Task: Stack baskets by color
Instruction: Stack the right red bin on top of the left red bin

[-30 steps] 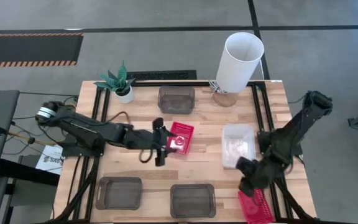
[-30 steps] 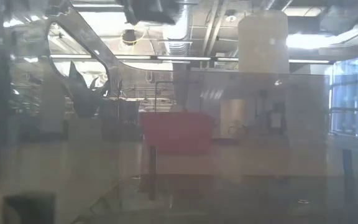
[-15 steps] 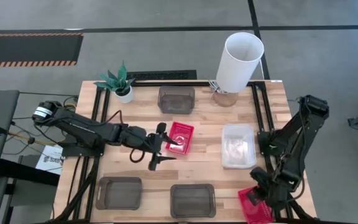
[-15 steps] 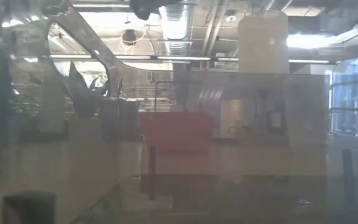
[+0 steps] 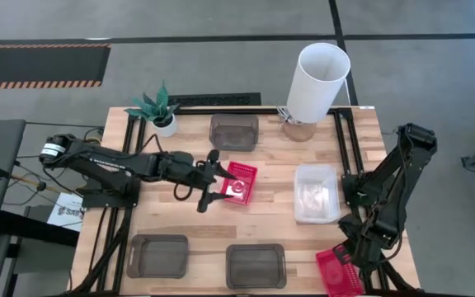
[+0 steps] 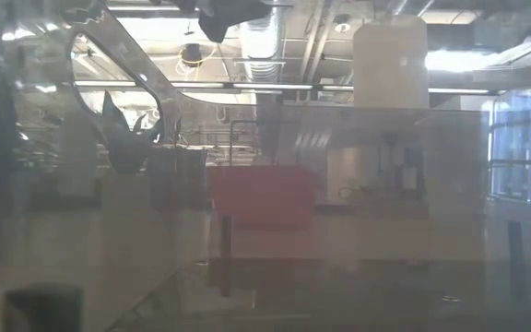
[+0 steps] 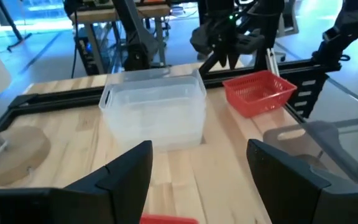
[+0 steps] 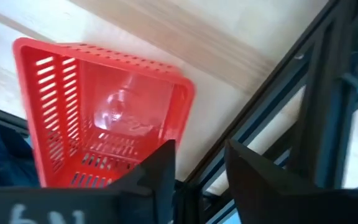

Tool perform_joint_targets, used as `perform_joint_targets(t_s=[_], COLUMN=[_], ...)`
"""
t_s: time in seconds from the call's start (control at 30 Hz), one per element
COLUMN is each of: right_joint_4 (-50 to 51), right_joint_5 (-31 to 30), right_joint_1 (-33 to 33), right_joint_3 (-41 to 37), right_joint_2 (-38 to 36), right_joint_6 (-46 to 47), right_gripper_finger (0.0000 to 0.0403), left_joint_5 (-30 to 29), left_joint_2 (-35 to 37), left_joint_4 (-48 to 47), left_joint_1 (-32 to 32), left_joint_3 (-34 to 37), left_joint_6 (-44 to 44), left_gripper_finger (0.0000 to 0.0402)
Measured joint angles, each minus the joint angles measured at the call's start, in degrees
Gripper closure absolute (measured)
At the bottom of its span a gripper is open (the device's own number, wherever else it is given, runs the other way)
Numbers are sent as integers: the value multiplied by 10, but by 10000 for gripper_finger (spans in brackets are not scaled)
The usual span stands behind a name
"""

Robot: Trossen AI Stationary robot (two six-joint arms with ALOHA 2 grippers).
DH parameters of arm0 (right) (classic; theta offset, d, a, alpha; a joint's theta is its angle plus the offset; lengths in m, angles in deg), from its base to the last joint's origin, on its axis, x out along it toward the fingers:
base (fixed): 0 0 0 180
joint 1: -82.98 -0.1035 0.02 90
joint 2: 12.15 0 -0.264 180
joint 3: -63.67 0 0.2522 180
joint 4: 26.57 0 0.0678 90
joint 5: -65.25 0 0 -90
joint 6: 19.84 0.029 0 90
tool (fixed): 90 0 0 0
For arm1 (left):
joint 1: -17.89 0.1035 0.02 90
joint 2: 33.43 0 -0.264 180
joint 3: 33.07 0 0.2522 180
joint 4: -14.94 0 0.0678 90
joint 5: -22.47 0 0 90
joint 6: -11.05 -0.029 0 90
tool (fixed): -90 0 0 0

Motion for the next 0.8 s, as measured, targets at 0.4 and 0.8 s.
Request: perform_joint_targets(t_s=[0.4, 0.8], right_joint_4=[16, -51], right_joint_5=[-14, -18], right_joint_1=[-10, -25], right_joint_3=[0, -1], right_joint_2=[10, 107], right_joint_6=[-9, -30], right_gripper_finger=[117, 111], left_joint_5=[1, 1], left_joint_2=[28, 28], left_joint_4=[-78, -99], left_joint_1=[17, 17], left_joint_3=[0, 0], left_joint_6=[-10, -42], left_gripper_finger=[152, 152])
